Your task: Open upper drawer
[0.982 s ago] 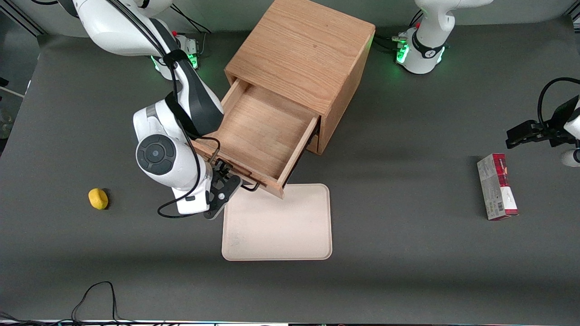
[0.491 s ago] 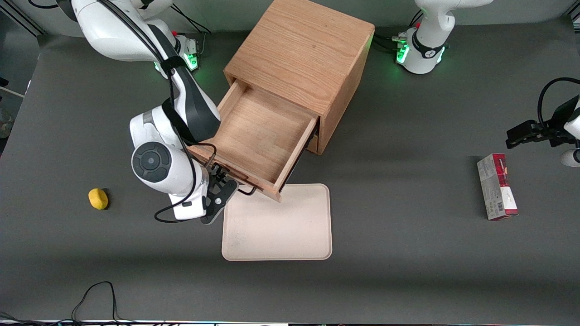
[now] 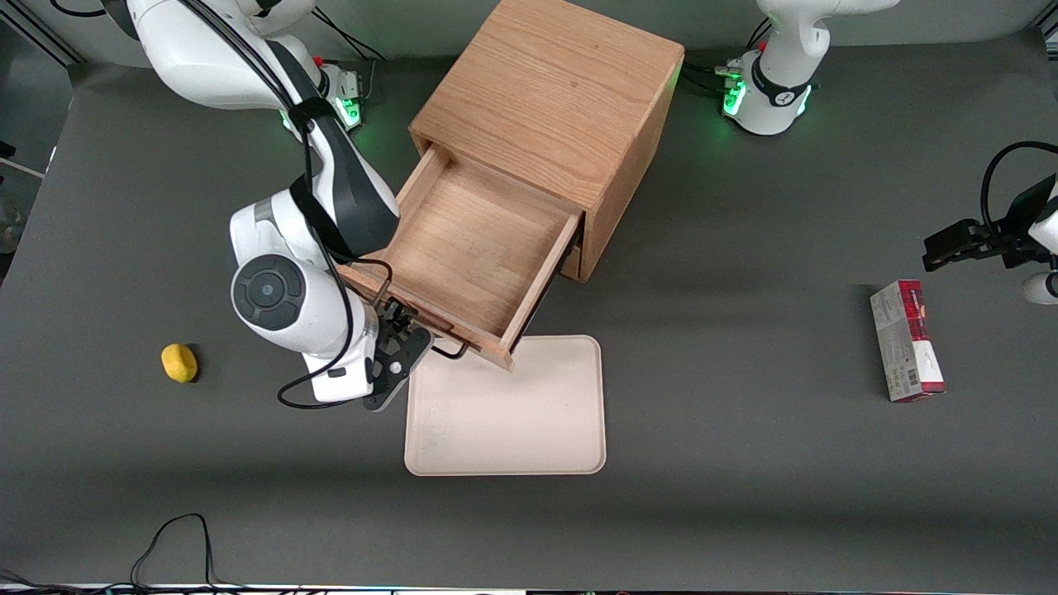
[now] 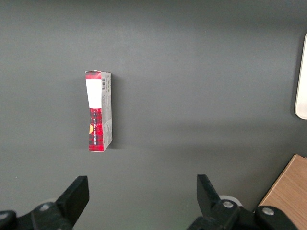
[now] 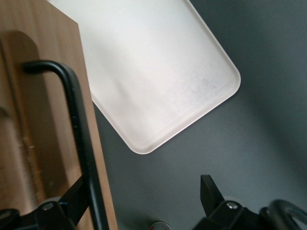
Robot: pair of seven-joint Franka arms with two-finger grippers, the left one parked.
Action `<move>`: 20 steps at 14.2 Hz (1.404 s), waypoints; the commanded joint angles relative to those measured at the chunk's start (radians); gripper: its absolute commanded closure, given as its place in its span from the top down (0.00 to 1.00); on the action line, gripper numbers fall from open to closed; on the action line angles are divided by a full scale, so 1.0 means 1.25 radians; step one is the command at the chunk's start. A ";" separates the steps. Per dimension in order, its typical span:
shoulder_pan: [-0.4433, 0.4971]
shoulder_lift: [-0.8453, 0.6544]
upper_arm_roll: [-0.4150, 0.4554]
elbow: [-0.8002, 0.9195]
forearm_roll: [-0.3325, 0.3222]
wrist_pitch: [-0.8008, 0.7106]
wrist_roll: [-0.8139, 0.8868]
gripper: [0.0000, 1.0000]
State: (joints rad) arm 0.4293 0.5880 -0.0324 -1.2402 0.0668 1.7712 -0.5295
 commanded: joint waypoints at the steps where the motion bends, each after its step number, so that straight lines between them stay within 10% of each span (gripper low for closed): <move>1: -0.010 0.005 0.004 0.072 0.014 -0.056 -0.012 1.00; 12: -0.051 -0.138 -0.011 0.079 0.006 -0.177 0.203 1.00; 20: -0.055 -0.229 -0.176 0.034 0.007 -0.244 0.410 1.00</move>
State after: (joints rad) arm 0.3522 0.3504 -0.2108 -1.1432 0.0675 1.4683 -0.0559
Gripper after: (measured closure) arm 0.000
